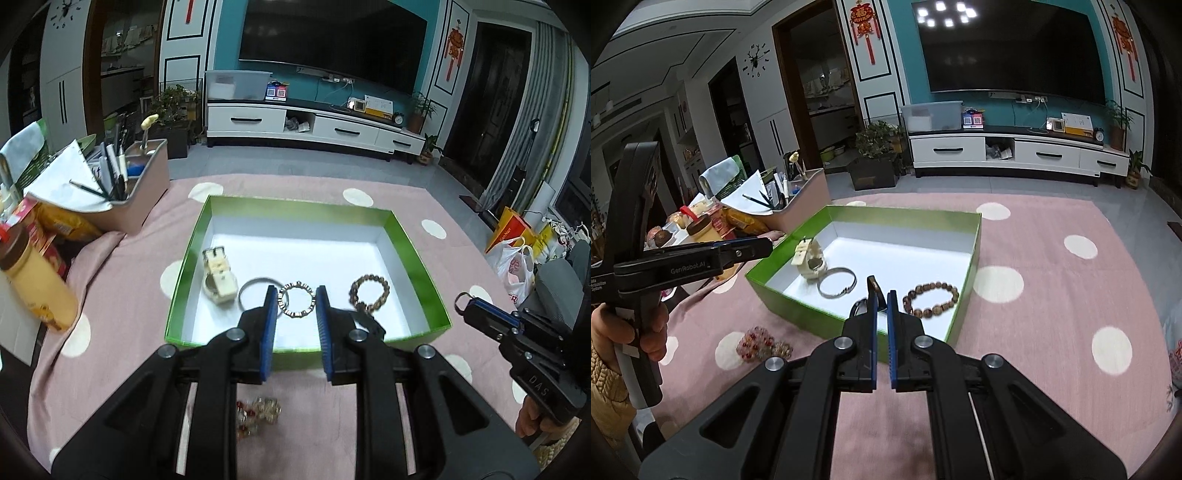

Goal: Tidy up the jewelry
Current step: 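Lower the silver ring into the green box and open the left tool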

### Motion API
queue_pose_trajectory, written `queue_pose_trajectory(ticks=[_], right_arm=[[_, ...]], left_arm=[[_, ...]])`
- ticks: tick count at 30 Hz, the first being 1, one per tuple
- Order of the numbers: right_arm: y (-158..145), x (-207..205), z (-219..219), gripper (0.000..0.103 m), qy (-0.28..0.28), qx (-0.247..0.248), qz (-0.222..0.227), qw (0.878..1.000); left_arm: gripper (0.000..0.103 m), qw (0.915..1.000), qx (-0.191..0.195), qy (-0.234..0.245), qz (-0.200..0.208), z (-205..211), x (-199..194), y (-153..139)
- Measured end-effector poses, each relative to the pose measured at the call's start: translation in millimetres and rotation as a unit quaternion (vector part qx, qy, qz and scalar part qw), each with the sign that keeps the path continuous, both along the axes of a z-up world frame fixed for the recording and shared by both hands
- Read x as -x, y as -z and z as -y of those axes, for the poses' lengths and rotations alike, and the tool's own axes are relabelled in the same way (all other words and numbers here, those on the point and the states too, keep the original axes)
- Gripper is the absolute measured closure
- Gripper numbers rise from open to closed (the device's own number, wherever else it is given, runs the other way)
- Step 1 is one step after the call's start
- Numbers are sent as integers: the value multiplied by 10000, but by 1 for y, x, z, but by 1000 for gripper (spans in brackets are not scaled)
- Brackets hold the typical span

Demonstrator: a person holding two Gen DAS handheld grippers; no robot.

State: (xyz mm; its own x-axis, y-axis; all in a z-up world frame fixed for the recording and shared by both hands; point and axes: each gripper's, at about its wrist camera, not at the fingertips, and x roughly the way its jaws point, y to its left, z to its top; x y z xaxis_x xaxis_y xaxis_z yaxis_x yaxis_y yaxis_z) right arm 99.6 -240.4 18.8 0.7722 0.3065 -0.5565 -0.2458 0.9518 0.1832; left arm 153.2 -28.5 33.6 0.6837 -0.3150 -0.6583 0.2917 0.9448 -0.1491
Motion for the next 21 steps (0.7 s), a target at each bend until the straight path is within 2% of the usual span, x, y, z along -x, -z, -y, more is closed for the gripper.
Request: queue_pose_trajectory(ticks=[3,9,15,21], right_arm=[[-1,-15,-1,99,50,29,-53,10000],[1,-44,-9,99,25,91,-173,9998],[13,-70,-20,99,-32,119,-438,9990],[26,-88,-29,99,-103,193,-600,9980]], left_arm=[[83,10000,18,74,-17,7,-11,-1],[83,9993,165,116,-316,14,-38,10],[83,9975,276,86,-638,19,-59,27],[82,9965,229,40,-806,22,-70,42]])
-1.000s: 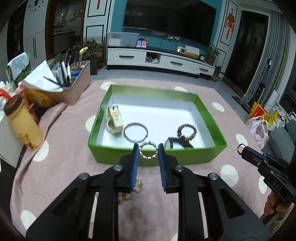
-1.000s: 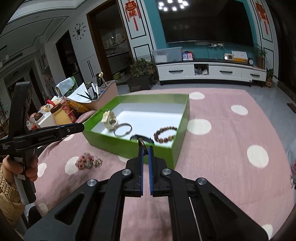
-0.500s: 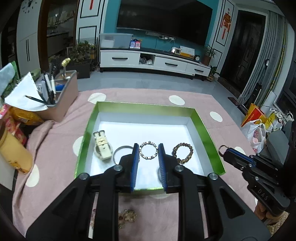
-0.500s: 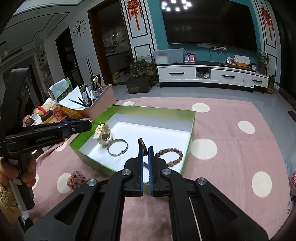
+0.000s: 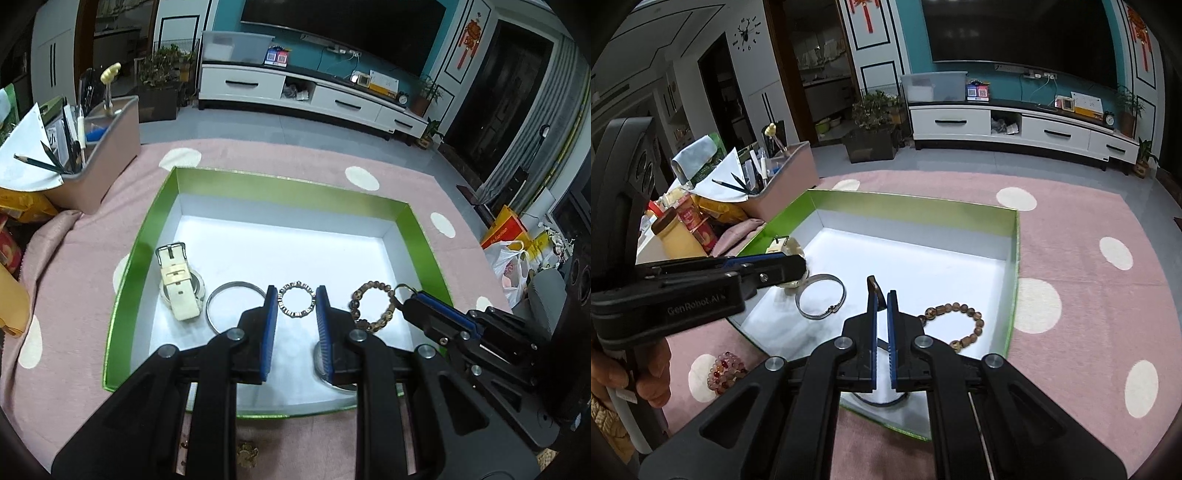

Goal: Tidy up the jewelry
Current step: 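Lower the silver ring into the green box and open the left tool, then withdraw both tools from the box toward the pink bead bracelet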

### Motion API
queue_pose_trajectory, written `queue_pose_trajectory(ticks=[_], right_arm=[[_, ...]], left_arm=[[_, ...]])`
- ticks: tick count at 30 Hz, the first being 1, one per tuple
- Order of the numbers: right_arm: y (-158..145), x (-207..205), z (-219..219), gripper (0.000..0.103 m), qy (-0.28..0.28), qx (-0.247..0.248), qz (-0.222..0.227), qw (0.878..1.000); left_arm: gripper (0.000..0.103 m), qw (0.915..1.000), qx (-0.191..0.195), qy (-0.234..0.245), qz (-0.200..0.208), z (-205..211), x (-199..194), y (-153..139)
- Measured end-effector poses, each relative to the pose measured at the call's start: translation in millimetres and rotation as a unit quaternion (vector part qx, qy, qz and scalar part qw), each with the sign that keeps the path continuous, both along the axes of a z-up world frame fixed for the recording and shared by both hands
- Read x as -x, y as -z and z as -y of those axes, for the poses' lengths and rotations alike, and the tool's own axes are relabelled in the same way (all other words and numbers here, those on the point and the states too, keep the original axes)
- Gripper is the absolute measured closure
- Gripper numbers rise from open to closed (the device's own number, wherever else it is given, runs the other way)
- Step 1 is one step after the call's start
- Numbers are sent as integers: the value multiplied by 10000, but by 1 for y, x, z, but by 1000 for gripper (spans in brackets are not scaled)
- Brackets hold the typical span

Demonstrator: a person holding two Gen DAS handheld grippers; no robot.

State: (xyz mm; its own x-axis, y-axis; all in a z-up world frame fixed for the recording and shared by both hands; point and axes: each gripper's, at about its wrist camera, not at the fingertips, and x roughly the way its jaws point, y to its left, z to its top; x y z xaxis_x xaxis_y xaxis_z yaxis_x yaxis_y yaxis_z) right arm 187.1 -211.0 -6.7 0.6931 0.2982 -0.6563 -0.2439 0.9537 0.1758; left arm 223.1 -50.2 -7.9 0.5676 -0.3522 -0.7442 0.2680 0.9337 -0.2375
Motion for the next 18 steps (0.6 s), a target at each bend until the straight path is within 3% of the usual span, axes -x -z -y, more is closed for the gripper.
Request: queue_pose_trajectory(ticks=[3,8,18], right_arm=[[5,-8,-1,95,25,-41,-115,9999],[13,-9,8,71,195,-150,-193,9995],[5,43,40,68,423,-386,12,9984]], left_arm=[[82,10000,-38,-16,-65,2,-3,6],[76,9999,-68,-72,-112,-1,-2,11],[53,9997,-56,-215,113,-25,26,-4]])
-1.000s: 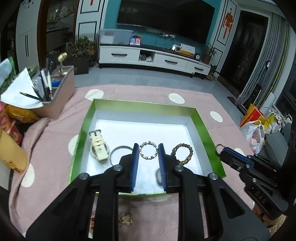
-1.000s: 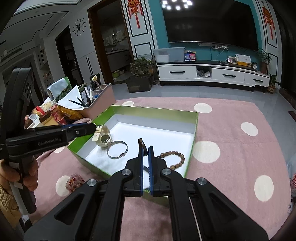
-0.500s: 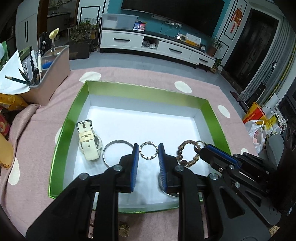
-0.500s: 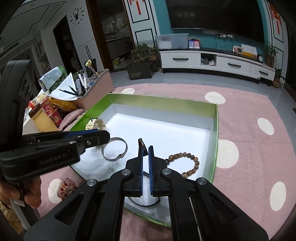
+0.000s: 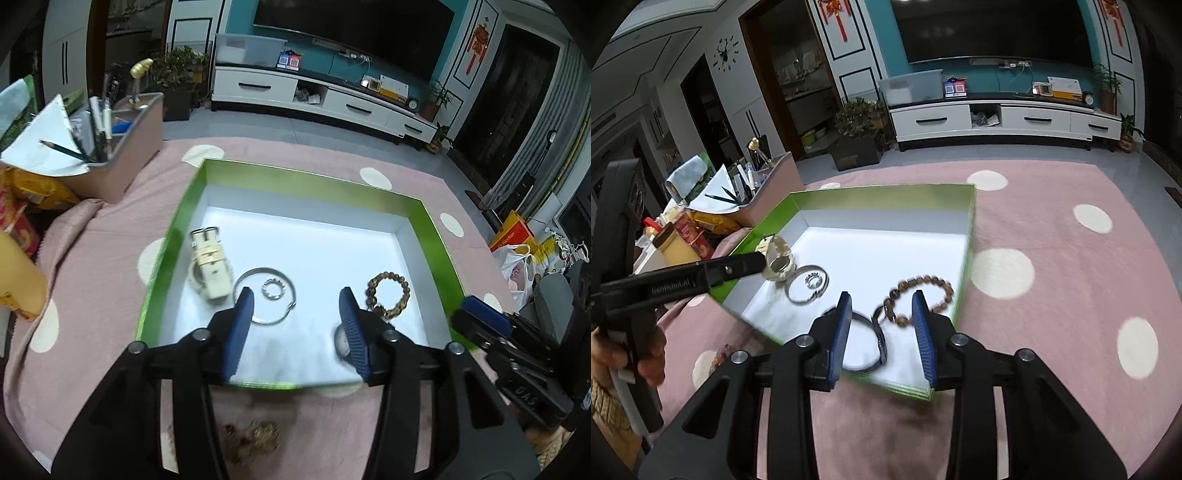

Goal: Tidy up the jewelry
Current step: 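Withdraw both tools from the box toward the pink bead bracelet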

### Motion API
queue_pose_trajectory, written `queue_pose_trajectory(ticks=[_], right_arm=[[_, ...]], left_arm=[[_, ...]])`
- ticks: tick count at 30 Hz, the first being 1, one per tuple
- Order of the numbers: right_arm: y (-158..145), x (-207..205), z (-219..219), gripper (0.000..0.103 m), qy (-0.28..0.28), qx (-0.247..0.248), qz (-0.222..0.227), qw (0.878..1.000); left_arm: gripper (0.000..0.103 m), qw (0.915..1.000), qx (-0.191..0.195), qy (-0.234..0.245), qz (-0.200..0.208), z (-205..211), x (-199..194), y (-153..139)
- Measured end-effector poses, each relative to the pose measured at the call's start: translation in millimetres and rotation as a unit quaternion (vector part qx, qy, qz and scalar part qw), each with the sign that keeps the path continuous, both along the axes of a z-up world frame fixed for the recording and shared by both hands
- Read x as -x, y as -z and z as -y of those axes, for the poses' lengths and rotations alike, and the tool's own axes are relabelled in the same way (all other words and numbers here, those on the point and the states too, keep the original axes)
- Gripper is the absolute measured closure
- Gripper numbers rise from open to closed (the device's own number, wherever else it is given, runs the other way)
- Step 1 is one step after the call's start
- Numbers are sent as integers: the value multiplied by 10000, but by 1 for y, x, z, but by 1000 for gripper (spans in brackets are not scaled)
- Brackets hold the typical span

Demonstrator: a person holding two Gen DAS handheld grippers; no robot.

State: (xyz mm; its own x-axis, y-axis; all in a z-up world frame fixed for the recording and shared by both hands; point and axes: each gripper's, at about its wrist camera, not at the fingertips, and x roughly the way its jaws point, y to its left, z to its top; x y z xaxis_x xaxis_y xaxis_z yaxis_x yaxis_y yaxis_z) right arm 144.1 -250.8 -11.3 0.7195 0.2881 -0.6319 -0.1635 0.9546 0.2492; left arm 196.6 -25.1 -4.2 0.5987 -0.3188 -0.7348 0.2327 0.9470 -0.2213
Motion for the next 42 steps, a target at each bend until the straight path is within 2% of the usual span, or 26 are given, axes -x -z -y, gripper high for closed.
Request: queue_pose_trajectory(ticks=[4,6,11,15,21,24,30,35,42], right_arm=[[-1,36,12,66,127,-93,-30,9999],[-1,46,15,60,174,-156,-36,9997],[3,76,19,49,262,-322,-116,9991],[5,92,19,47,291,-437,-182,9985],[8,113,11,47,173,-492,-242,9983],[11,121,4,47,81,-487,-271,9984],[23,128,-10,47,-102,-481,-476,9977],[30,127,-24,47,-269,-455,-600,9968],[39,118,-41,47,-472,-395,-730,9954]], left_arm=[[42,9999,-87,-38,95,-11,25,-4],[33,9998,-105,-77,117,-18,36,-4],[23,9991,-150,-386,118,-46,69,-4],[19,9977,-68,-679,11,-75,91,1],[19,9954,1,-952,-90,-103,126,11],[19,9962,-76,-861,-68,-107,142,17],[19,9977,-483,-476,-58,-99,167,37],[24,9979,-534,-328,-180,-93,166,52],[33,9976,-684,-69,-69,-84,146,56]])
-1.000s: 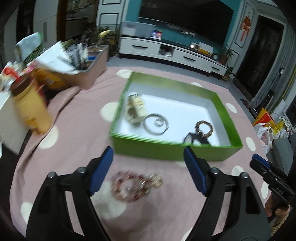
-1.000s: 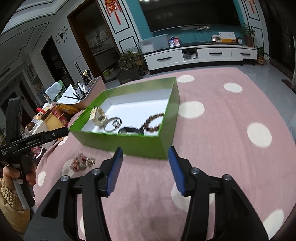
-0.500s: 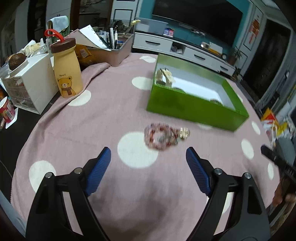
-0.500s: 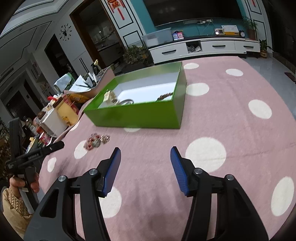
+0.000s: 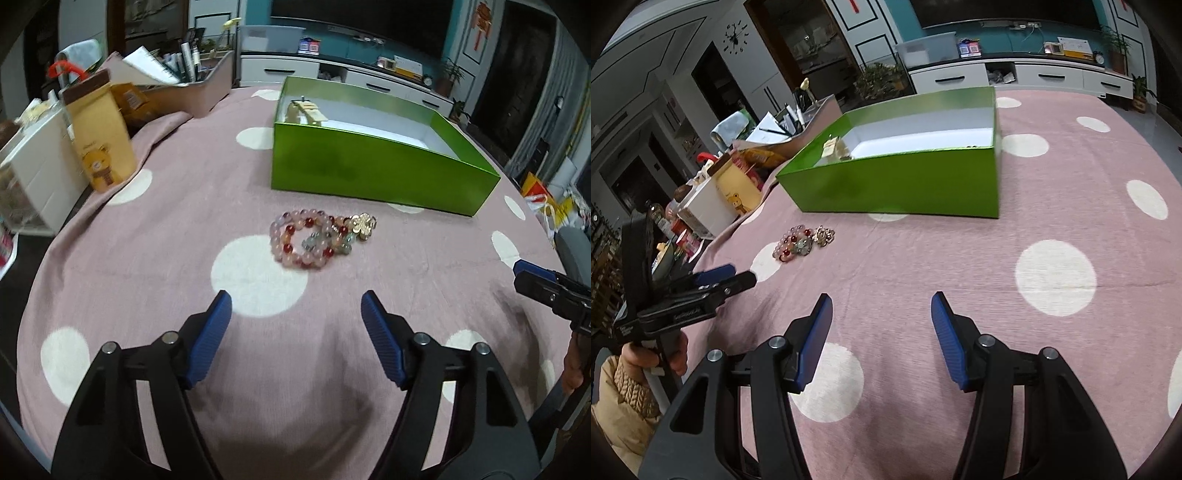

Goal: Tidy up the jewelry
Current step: 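Withdraw both tools from the box toward the pink bead bracelet, then grasp the pink-and-red bead bracelet with the left tool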

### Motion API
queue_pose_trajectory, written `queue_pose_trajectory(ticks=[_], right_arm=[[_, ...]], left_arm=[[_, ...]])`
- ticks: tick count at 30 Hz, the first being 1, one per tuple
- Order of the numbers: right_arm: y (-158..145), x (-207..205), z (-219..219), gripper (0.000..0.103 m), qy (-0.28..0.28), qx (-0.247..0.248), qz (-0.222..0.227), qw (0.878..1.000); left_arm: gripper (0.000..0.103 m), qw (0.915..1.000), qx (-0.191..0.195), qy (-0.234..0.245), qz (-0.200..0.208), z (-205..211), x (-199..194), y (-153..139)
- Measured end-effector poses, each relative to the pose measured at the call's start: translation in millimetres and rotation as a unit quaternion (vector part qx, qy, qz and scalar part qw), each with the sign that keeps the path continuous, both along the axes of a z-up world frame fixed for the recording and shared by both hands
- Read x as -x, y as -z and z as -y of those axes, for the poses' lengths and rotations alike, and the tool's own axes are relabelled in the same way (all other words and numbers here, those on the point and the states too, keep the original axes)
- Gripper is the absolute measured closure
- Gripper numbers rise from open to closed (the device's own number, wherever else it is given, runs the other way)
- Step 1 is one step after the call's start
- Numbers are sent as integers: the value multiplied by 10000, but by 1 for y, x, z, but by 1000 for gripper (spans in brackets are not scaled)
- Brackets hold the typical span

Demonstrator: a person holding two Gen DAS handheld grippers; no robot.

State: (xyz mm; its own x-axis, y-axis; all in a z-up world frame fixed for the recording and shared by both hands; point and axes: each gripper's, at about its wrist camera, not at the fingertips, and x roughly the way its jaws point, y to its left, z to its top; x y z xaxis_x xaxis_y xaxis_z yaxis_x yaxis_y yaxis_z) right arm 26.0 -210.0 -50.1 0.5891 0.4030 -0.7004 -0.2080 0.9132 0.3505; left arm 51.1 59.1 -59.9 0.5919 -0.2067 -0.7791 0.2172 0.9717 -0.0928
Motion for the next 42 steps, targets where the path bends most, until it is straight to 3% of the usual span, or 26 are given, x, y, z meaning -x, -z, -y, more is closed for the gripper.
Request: queue_pose_trajectory(ticks=[5,11,17,19,21,24,32,42], right_arm=[[6,-6,-5,47,-46,28,-104,9999],[11,-13,-9,47,-73,60,-192,9998],[13,-16,-13,47,-126,113,-220,9996],[14,-17,-14,47,-131,118,-241,9996],[14,-18,-15,47,-138,128,-248,9995],[14,-20,-18,47,-179,141,-248,9994],[11,-27,-36,47,-481,264,-178,9983],[15,-65,-77,47,-880,618,13,9942]], left_arm=[[45,9995,-153,258,-27,9,-19,7],[50,9974,-169,700,-23,19,-37,10],[78,9940,-238,1060,-113,24,-49,13],[79,9935,-226,1112,-113,23,-49,13],[90,9928,-179,1175,-112,22,-47,12],[94,9925,-192,1207,-100,22,-42,14],[96,9943,944,481,63,-19,-33,-5],[96,9870,1565,37,353,-41,-12,-26]])
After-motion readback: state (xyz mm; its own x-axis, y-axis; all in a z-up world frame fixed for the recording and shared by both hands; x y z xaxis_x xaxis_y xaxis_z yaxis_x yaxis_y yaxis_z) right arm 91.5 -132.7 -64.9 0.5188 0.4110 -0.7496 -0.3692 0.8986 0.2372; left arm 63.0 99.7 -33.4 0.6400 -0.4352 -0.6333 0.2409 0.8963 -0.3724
